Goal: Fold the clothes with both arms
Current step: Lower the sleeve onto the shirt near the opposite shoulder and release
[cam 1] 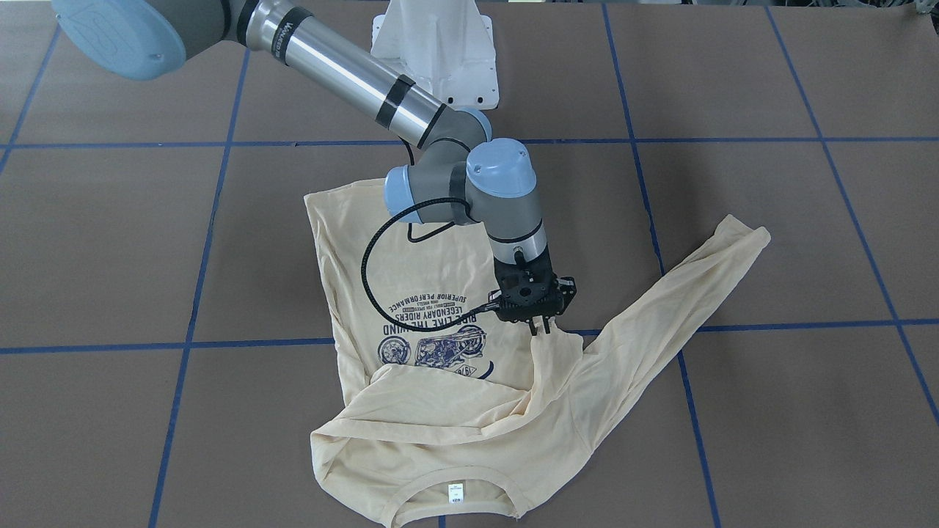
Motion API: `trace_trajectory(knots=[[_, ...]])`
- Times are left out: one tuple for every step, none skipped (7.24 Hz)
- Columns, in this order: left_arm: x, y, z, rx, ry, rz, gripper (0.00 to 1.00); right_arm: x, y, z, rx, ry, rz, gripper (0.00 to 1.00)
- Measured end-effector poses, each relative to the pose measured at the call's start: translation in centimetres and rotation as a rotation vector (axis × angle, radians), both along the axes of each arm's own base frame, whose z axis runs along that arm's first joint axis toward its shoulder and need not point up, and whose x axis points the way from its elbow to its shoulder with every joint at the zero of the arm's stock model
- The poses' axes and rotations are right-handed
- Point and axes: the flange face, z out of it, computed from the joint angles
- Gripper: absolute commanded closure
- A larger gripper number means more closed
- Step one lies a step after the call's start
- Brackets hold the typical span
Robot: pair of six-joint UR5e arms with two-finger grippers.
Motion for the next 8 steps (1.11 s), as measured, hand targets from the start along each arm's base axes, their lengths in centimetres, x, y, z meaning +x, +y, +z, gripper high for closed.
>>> trace_trajectory(knots=[[0.0, 0.0, 0.0, -0.001, 0.0, 0.0, 0.0, 0.0, 0.0, 0.0, 0.0, 0.0, 0.0, 1.0], [0.0, 0.1, 0.1, -0.001, 0.0, 0.0, 0.0, 0.0, 0.0, -0.2, 0.002, -0.002, 0.0, 1.0], [0.0, 0.1, 0.1, -0.002, 0.0, 0.0, 0.0, 0.2, -0.2, -0.6, 0.004, -0.006, 0.002, 1.0], [0.0, 0.1, 0.1, -0.002, 0.0, 0.0, 0.0, 0.6, -0.7, -1.7, 0.011, -0.016, 0.009, 1.0], [-0.2, 0.1, 0.1, -0.003, 0.0, -0.003, 0.0, 1.3, -1.5, -2.9, 0.021, -0.024, 0.027, 1.0], [-0.4, 0.2, 0.2, -0.002, 0.0, -0.008, 0.0, 1.8, -2.4, -3.9, 0.036, -0.022, 0.06, 1.0], [-0.7, 0.2, 0.1, -0.002, 0.0, -0.012, 0.0, 2.2, -3.2, -4.5, 0.051, -0.014, 0.097, 1.0], [-0.9, 0.2, 0.1, 0.0, 0.0, -0.017, 0.0, 2.4, -3.8, -5.1, 0.065, -0.01, 0.128, 1.0]])
